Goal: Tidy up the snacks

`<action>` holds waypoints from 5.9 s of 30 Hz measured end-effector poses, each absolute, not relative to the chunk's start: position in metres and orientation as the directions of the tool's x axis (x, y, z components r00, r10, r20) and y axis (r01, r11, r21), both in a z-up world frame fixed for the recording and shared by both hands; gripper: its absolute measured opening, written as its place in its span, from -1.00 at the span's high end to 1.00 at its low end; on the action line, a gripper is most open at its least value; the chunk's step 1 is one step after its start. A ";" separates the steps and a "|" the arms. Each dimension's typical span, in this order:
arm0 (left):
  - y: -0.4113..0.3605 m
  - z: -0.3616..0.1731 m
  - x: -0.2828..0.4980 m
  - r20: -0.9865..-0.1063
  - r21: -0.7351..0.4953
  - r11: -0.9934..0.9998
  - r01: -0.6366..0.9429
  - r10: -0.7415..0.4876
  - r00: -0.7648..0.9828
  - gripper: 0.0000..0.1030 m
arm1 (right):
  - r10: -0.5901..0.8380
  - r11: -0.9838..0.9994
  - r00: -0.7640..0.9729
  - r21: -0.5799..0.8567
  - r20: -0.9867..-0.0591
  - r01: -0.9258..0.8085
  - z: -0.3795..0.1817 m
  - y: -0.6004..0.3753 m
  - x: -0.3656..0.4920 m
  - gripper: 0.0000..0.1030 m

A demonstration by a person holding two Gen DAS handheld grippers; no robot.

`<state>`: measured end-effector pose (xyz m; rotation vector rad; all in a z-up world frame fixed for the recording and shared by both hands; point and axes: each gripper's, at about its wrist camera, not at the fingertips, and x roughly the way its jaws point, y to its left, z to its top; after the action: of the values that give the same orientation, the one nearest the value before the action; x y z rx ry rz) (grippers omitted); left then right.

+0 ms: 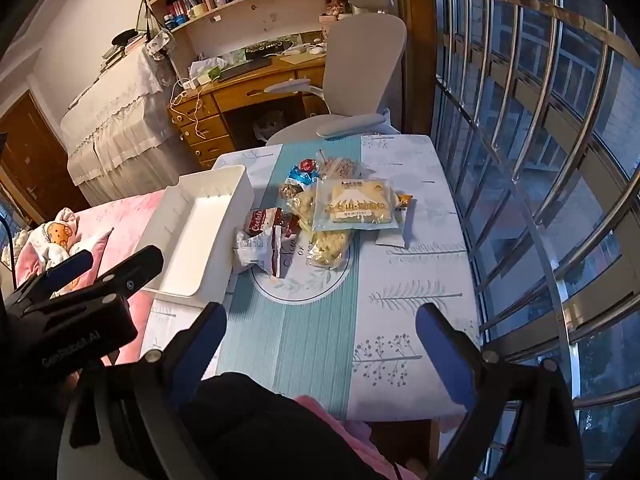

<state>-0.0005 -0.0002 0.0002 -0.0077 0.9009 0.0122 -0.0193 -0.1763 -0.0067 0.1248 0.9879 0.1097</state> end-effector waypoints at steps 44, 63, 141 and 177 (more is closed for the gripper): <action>0.054 -0.025 0.011 -0.841 -0.102 0.995 0.024 -0.099 0.532 -0.99 | 0.077 0.993 0.526 0.111 -0.847 0.034 -0.013 -0.134 -0.020 -0.87; 0.062 -0.067 0.057 -0.906 -0.186 0.977 -0.102 -0.130 0.403 -0.98 | 0.079 0.985 0.515 0.147 -0.853 0.092 -0.029 -0.154 0.002 -0.87; 0.057 -0.305 0.209 -0.992 -0.123 0.390 -0.912 -0.074 0.102 -0.46 | 0.315 0.531 0.219 -0.020 -0.923 -0.847 -0.249 -0.173 0.287 -1.00; 0.036 -0.271 0.198 -0.975 -0.194 0.490 -0.850 -0.193 0.111 -0.08 | 0.276 0.577 0.274 -0.070 -0.921 -0.814 -0.210 -0.155 0.247 0.91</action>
<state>0.1980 0.0361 -0.2709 -0.9868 1.4082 0.6211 0.2475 -0.1554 -0.2096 -0.6135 1.0492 0.7970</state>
